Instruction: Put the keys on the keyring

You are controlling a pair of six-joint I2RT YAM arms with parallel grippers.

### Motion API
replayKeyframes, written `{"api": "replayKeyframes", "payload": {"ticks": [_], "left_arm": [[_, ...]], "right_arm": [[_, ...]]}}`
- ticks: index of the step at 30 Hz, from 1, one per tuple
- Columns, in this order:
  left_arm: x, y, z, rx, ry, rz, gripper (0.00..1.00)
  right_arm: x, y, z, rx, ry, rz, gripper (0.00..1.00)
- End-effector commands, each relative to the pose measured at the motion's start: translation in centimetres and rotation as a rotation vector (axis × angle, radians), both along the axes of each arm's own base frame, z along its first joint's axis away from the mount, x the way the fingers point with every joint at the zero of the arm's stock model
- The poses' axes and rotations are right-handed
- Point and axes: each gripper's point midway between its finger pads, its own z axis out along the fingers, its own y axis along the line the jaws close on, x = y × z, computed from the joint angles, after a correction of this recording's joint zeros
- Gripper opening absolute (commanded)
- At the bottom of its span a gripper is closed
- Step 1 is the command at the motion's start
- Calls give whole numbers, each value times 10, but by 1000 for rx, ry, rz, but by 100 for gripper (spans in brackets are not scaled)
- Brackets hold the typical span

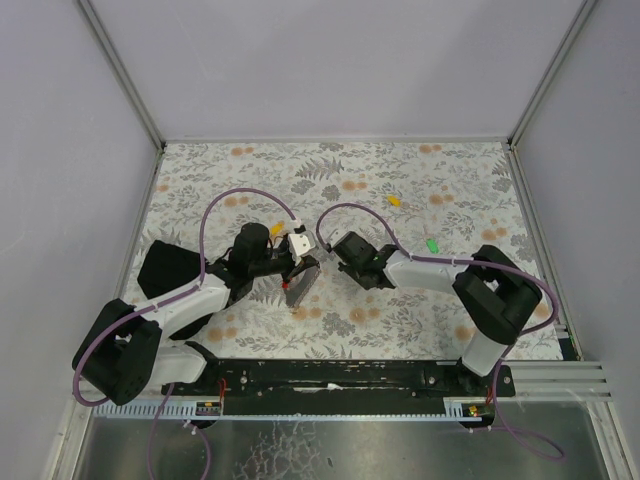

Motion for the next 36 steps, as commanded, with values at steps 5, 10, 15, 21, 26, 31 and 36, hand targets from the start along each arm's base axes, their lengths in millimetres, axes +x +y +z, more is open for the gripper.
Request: {"api": "replayKeyframes", "payload": {"ticks": [5, 10, 15, 21, 26, 31, 36], "left_arm": [[7, -5, 18, -51, -60, -6, 0], [7, -4, 18, -52, -60, -5, 0], [7, -4, 18, -53, -60, -6, 0], [6, -5, 18, -53, -59, -10, 0], [5, -5, 18, -51, -55, -17, 0], [6, -6, 17, -49, -54, -18, 0], [6, -6, 17, -49, -54, -18, 0]], "right_arm": [[14, 3, 1, -10, -70, -36, 27], [17, 2, 5, -19, -86, -47, 17], [14, 5, 22, 13, -76, -50, 3], [-7, 15, 34, 97, 26, -14, 0], [-29, 24, 26, 132, 159, 11, 0], [-34, 25, 37, 157, 181, -12, 0], [-33, 19, 52, 159, 148, -24, 0]]}}
